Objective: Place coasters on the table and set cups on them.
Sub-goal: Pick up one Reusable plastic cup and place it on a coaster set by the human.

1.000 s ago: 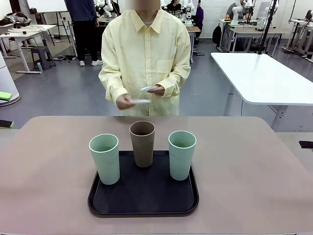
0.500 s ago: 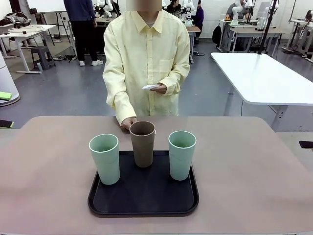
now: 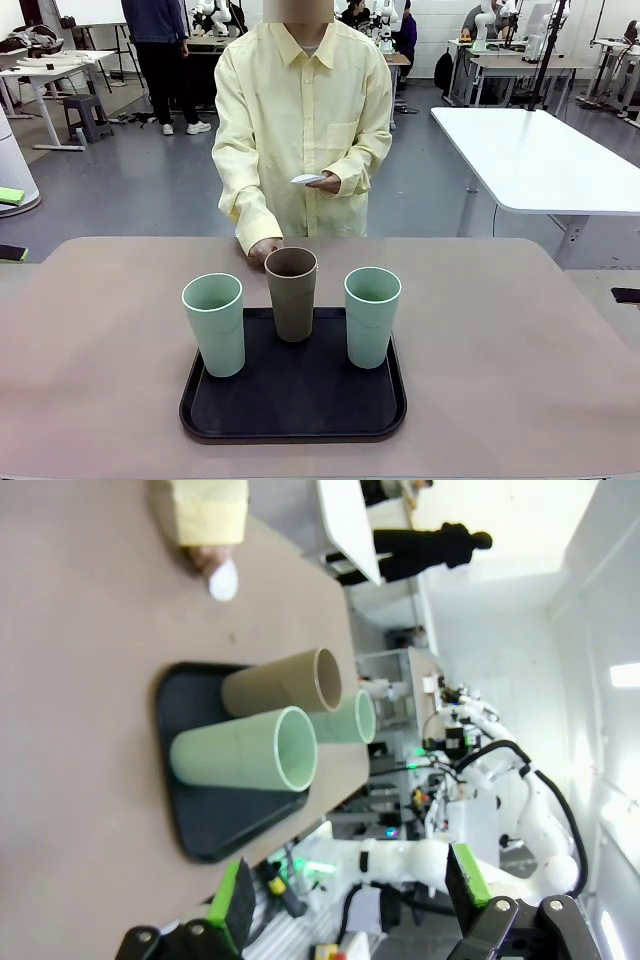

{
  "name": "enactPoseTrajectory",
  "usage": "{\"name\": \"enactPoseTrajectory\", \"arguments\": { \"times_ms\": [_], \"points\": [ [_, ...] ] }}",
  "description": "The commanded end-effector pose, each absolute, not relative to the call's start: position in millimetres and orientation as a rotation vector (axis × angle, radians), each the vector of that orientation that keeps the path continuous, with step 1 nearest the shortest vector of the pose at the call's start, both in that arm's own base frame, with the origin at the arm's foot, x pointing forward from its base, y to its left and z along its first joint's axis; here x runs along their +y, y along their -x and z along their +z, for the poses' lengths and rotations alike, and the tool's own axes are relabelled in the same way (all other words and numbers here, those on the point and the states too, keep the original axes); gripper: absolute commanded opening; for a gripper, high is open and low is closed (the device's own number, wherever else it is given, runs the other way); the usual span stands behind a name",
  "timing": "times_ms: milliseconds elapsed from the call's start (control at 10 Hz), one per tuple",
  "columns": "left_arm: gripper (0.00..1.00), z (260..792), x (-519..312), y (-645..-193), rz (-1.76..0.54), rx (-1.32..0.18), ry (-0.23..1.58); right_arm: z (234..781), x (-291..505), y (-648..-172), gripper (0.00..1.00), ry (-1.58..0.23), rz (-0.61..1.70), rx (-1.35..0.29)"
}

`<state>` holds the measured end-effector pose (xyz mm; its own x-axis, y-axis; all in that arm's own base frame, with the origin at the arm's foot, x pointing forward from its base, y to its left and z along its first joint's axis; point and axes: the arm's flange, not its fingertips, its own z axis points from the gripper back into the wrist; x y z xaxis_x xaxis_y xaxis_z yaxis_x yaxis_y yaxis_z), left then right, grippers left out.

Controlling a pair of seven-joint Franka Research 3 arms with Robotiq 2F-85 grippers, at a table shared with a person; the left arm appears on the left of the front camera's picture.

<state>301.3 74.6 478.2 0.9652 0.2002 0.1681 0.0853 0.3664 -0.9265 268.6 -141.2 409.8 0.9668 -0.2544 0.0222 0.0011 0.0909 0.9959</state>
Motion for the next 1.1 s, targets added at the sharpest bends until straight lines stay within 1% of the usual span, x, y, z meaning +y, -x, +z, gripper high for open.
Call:
{"name": "enactPoseTrajectory", "arguments": {
  "times_ms": [0, 700, 800, 1000],
  "points": [
    [1.0, 475, 77, -298, 0.055, -0.272, 1.197, 410, -142, -268, 1.0, -1.478, -0.191, -0.211],
    [1.0, 478, 75, -301, 0.075, -0.271, 1.198, 410, -142, -268, 1.0, -1.478, -0.191, -0.211],
    [1.0, 490, 60, -312, -0.105, -0.369, 1.055, 410, -142, -268, 1.0, -1.478, -0.191, -0.211],
    [1.0, 508, 24, -333, -0.465, -0.518, 0.713, 410, -142, -268, 1.0, -1.478, -0.191, -0.211]
  ]
}}
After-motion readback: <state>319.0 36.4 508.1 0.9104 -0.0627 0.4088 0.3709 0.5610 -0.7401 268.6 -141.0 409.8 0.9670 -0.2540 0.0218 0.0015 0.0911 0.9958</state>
